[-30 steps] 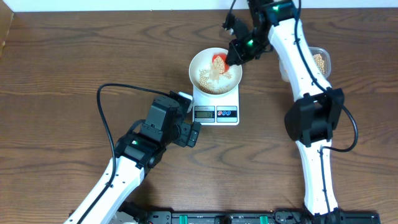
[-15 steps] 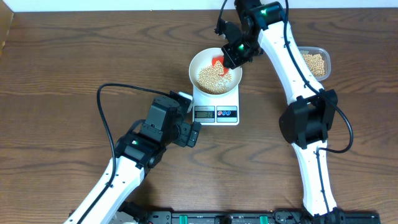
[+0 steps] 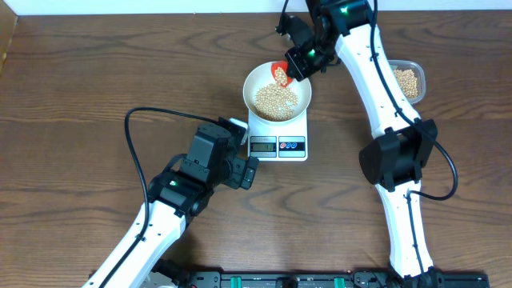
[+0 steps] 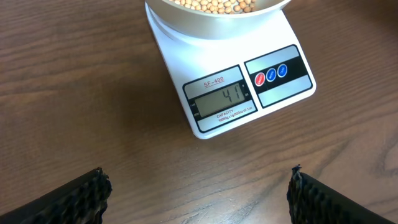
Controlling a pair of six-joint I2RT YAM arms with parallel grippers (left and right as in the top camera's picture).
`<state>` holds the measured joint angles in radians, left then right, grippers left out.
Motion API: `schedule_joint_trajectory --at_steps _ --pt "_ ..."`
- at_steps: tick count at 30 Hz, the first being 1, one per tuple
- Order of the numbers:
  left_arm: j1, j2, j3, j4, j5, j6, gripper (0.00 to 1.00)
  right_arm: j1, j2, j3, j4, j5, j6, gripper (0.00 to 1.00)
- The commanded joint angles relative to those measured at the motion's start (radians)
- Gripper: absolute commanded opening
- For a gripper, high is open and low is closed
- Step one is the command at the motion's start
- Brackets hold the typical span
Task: Scoop item into bowl and weigh 50g on scale
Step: 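Tilt the red scoop to pour chickpeas into the white bowl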
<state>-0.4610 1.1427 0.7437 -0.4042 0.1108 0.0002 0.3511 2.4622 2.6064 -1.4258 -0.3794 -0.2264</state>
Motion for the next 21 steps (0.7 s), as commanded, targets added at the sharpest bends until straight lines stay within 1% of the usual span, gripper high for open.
schedule_joint_trajectory --at_steps 1,7,21 --pt "-0.001 -0.004 0.006 -0.002 0.01 0.003 0.93 0.003 -0.003 0.051 -0.016 0.004 -0.013 0.01" --pt "-0.001 -0.004 0.006 -0.002 0.01 0.003 0.93 0.003 -0.003 0.091 -0.045 0.004 -0.025 0.01" --pt "-0.001 -0.004 0.006 -0.002 0.01 0.003 0.93 0.003 -0.003 0.091 -0.064 -0.018 -0.025 0.01"
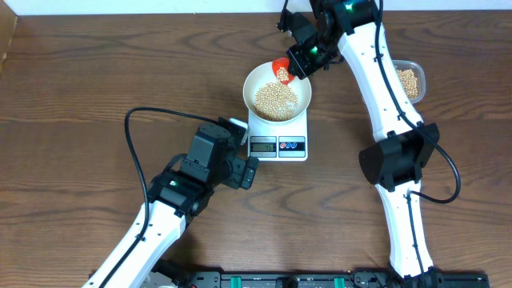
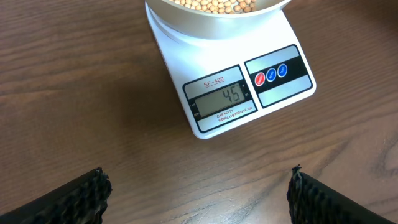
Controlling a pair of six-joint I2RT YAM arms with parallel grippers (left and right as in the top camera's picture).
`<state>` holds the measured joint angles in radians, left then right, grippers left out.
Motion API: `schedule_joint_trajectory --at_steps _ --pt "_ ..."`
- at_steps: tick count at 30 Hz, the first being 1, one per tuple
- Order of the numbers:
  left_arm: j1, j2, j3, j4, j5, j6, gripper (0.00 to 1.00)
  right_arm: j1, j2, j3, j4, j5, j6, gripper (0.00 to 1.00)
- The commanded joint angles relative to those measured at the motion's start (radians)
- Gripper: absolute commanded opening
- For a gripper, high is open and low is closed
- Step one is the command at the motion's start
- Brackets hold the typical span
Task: Scoop item into bowl and weigh 50g on scale
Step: 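Tilt the red scoop to pour chickpeas into the white bowl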
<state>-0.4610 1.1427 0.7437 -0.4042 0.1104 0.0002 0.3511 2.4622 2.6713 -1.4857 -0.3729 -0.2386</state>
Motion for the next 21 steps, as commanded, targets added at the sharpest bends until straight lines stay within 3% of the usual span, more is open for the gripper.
schedule_joint_trajectory --at_steps 1,21 --pt "-0.001 -0.004 0.006 -0.002 0.01 0.003 0.93 0.003 -0.003 0.026 -0.004 -0.035 -0.013 0.01" --pt "-0.001 -0.004 0.006 -0.002 0.01 0.003 0.93 -0.147 -0.003 0.026 -0.087 -0.417 -0.083 0.01"
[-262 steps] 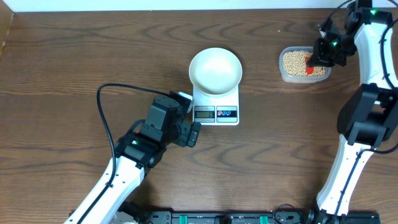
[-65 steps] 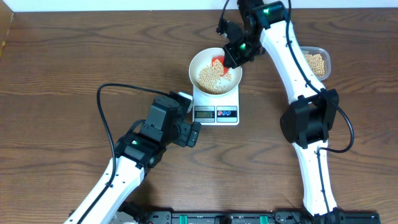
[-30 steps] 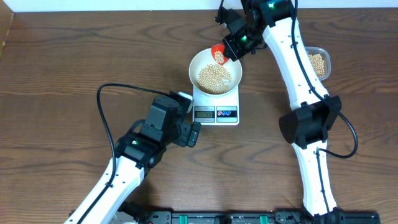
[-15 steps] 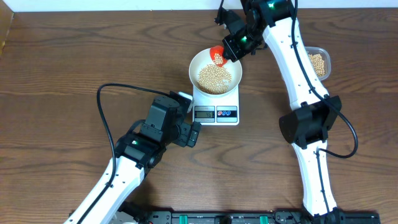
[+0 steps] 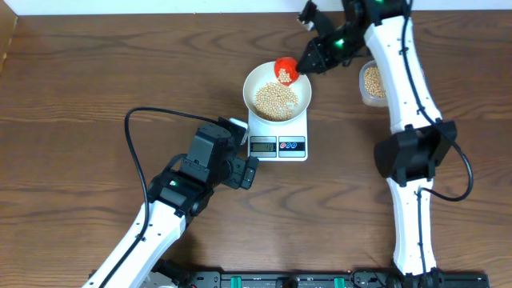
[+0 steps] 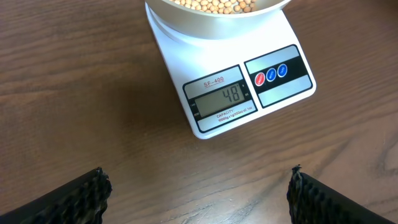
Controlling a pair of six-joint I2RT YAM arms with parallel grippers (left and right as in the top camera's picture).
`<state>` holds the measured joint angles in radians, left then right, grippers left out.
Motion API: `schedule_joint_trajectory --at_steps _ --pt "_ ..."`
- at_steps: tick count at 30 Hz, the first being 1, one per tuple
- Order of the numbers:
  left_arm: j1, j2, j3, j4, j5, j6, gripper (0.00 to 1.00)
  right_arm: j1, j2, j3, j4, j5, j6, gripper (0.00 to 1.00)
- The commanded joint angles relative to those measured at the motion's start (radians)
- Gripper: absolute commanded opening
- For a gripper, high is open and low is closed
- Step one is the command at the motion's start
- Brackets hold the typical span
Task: Scoop item into bowl and weigh 50g on scale
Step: 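Tilt the red scoop to pour chickpeas into the white bowl, then shake the tilted scoop over the bowl to add more chickpeas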
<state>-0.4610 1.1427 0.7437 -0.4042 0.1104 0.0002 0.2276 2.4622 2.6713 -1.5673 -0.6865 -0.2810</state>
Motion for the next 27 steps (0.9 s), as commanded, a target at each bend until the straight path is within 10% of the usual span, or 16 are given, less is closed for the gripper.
schedule_joint_trajectory --at_steps 1,27 --pt "-0.001 -0.004 0.006 -0.002 0.01 0.003 0.93 -0.027 -0.003 0.026 -0.008 -0.103 -0.044 0.01" --pt "-0.001 -0.004 0.006 -0.002 0.01 0.003 0.93 0.05 -0.003 0.026 -0.015 0.041 -0.097 0.01"
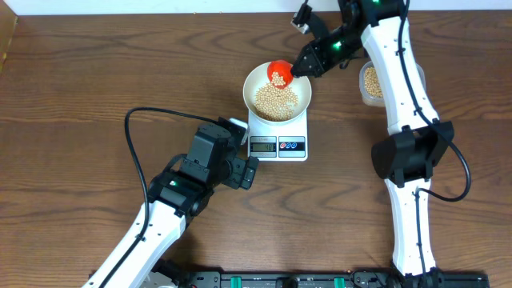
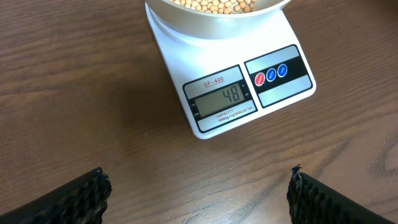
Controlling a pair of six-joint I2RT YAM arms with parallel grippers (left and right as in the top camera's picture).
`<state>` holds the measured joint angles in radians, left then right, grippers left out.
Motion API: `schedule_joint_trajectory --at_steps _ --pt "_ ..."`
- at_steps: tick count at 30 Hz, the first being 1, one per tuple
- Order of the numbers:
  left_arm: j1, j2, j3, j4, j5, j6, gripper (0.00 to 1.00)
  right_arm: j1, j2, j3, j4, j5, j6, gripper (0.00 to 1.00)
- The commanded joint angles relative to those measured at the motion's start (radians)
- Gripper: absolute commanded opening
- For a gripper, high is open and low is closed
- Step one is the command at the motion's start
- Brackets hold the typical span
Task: Scoop item into bowl and weigh 50g on scale
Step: 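Shake the tilted scoop over the bowl to add more chickpeas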
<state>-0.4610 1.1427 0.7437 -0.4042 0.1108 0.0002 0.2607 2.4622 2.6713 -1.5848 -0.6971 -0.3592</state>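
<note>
A white bowl (image 1: 298,98) of tan beans rests on the white scale (image 1: 278,136). The scale's display (image 2: 224,98) reads 48 in the left wrist view, where the bowl's underside (image 2: 205,14) shows at the top edge. My right gripper (image 1: 314,59) is shut on the handle of a red scoop (image 1: 278,73), which holds a few beans over the bowl's far rim. My left gripper (image 2: 199,186) stands open above bare table just in front of the scale, with nothing between its fingers (image 2: 81,198).
A clear container of beans (image 1: 370,82) stands to the right of the scale, partly hidden behind the right arm. The left arm's black cable loops across the table at the left.
The red scoop has shifted slightly left and further over the bowl's rim, still holding a few beans. The scale still reads 48. The left gripper has not moved.
The scoop was tipped over the bowl with beans falling and the scale at 41. Then the scale read 45. Then the scoop sat level at the rim, the container showed left of the right arm, and the scale read 48, as it does now.
</note>
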Motion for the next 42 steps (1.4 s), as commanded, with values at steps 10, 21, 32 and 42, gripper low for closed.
schedule_joint_trajectory --at_steps 10,21,32,42 --pt "-0.001 -0.004 0.006 -0.002 0.01 0.003 0.93 0.069 -0.003 0.026 0.017 0.197 0.0 0.01" --pt "-0.001 -0.004 0.006 -0.002 0.01 0.003 0.93 0.077 -0.003 0.026 0.031 0.245 -0.001 0.01" --pt "-0.001 -0.004 0.006 -0.002 0.01 0.003 0.93 0.093 -0.003 0.026 0.055 0.281 -0.014 0.01" --pt "-0.001 -0.004 0.006 -0.002 0.01 0.003 0.93 0.115 -0.003 0.026 0.056 0.327 -0.043 0.01"
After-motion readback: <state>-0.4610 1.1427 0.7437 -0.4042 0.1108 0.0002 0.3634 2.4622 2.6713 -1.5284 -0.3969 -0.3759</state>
